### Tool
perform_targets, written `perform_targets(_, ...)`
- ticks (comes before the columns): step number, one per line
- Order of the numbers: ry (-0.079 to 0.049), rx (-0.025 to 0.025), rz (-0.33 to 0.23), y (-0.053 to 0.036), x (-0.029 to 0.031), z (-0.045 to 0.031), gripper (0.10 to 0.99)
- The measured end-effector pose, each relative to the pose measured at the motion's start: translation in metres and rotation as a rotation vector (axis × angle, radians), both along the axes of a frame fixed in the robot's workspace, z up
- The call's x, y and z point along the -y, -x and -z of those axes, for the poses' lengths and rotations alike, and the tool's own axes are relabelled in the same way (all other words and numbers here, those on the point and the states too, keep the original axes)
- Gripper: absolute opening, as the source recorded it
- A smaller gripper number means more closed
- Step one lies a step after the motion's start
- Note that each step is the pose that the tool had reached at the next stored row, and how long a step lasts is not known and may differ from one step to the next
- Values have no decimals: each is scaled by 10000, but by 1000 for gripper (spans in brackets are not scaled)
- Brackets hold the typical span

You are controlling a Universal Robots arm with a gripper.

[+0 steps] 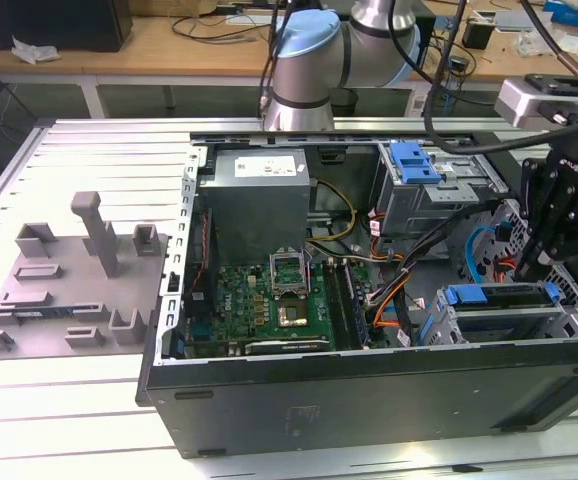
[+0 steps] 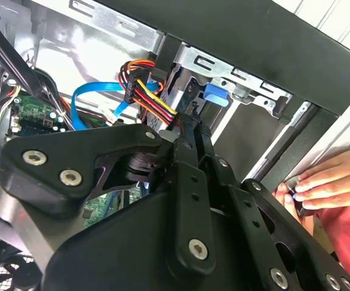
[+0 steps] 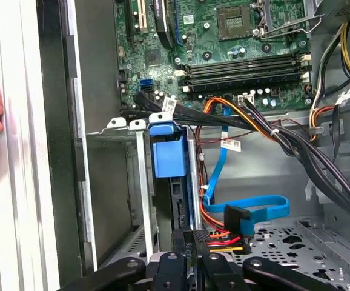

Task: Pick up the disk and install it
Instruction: 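Insert the first disk wire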

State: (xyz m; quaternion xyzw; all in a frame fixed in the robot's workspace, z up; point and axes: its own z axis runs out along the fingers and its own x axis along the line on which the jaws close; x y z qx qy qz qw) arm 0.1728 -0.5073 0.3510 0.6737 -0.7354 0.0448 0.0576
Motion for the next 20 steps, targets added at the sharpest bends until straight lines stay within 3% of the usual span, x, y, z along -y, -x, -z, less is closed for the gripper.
perform_targets(3,-267,47,-50,13,64,-2,169)
perform_targets(4,-539,102,-64,24,91,-17,169)
perform_targets(7,-841,149,-73,71,193,-51,169)
perform_targets(16,-878,149,-79,73,199,-51,169)
perform_targets(20,-1008,150,-76,70,204,-51,169)
